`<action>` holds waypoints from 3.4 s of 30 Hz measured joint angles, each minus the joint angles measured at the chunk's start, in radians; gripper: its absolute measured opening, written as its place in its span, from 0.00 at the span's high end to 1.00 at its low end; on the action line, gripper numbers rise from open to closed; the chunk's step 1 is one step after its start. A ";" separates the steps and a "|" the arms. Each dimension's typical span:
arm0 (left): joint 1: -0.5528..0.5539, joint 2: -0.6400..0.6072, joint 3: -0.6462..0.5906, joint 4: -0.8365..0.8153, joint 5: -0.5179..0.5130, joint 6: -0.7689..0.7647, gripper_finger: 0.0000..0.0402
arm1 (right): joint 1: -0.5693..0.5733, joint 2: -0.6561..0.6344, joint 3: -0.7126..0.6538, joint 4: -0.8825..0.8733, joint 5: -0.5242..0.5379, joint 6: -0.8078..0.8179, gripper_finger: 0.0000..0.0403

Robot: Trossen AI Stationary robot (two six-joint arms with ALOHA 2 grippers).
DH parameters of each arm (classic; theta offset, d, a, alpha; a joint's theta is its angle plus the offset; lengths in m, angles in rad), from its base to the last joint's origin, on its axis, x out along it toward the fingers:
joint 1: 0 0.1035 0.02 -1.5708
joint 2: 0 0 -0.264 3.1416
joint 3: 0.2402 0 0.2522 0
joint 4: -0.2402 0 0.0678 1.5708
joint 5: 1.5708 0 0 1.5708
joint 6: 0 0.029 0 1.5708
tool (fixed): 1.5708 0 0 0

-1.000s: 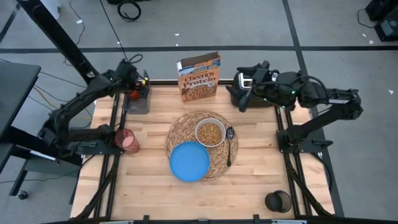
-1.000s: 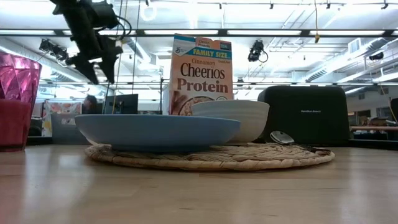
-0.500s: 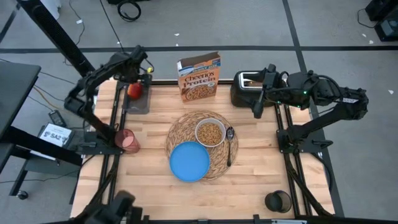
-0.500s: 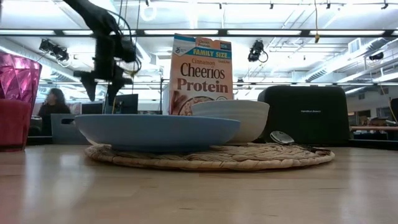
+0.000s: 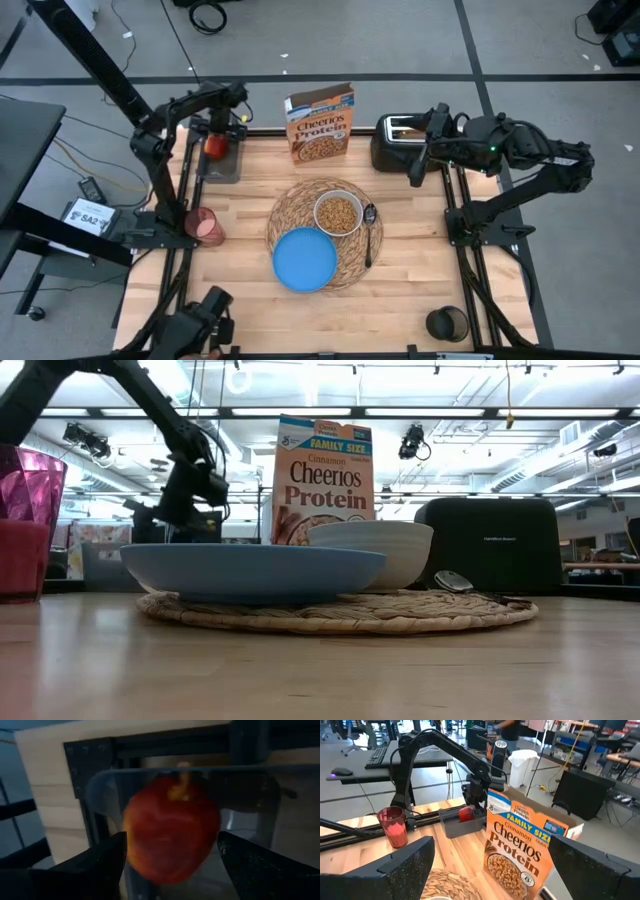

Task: Arrange a breakfast setting
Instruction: Put the red apple on the brown table mat, then put the red apple on the brown table mat to the left of the white bowl

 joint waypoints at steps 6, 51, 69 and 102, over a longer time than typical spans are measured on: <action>0.015 0.031 0.004 -0.022 0.065 0.013 0.21 | 0.001 -0.023 0.000 -0.067 -0.011 0.055 0.02; 0.016 -0.201 -0.039 -0.001 0.188 -0.093 0.47 | -0.049 -0.035 0.000 -0.154 -0.045 0.051 0.02; 0.021 -0.203 -0.146 0.156 0.212 -0.206 0.13 | -0.049 -0.035 0.000 -0.173 -0.064 0.082 0.02; 0.069 -0.145 -0.277 0.365 0.394 -0.205 0.21 | -0.049 -0.032 0.000 -0.161 -0.070 0.115 0.02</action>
